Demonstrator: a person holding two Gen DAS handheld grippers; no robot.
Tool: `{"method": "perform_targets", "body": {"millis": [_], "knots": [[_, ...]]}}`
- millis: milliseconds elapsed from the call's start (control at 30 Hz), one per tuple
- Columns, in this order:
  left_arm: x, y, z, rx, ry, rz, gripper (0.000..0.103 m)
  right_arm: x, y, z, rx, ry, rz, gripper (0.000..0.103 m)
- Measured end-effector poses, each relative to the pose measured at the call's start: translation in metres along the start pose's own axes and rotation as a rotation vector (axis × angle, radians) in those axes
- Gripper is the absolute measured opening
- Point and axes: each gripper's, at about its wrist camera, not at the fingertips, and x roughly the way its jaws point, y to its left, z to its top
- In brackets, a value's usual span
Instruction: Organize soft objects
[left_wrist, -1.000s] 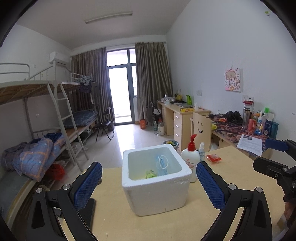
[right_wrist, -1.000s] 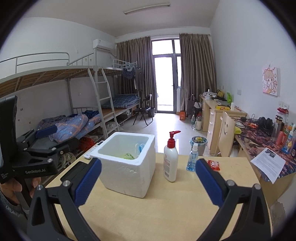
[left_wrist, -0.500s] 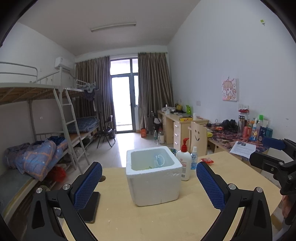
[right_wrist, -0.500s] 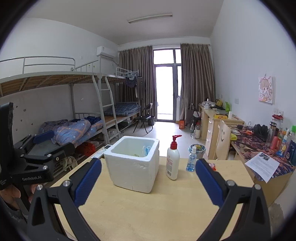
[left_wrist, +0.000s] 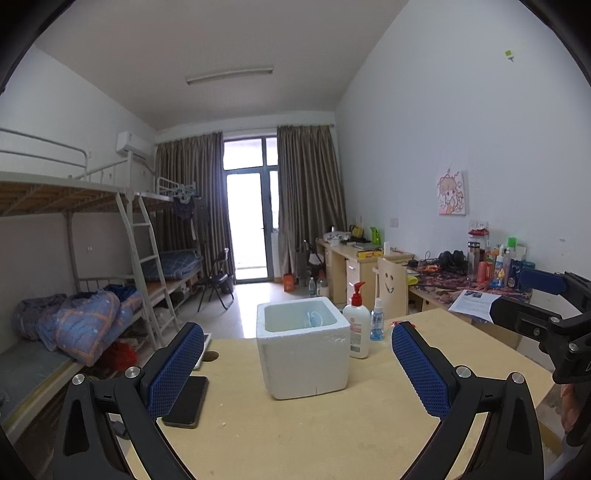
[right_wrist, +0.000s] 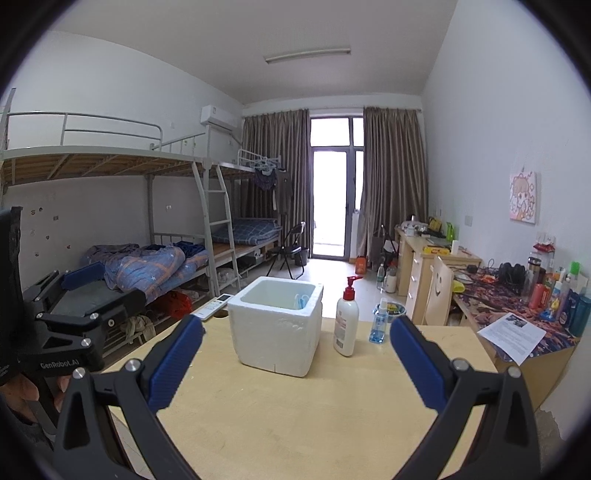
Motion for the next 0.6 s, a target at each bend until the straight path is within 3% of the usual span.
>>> {"method": "perform_targets", "body": {"millis": [300,600], "knots": [[-0.033,-0.002,-0.018,-0.026,-0.064,-0.027,0.102,-0.030,0.008,-0.020,-0.001,-0.040,0.001,0.103],[-0.051,-0.014,-0.040,-0.016,-0.123,0.002,0.102,-0.044,0.010,-0.036,0.021,-0.087,0.025,0.103]]}}
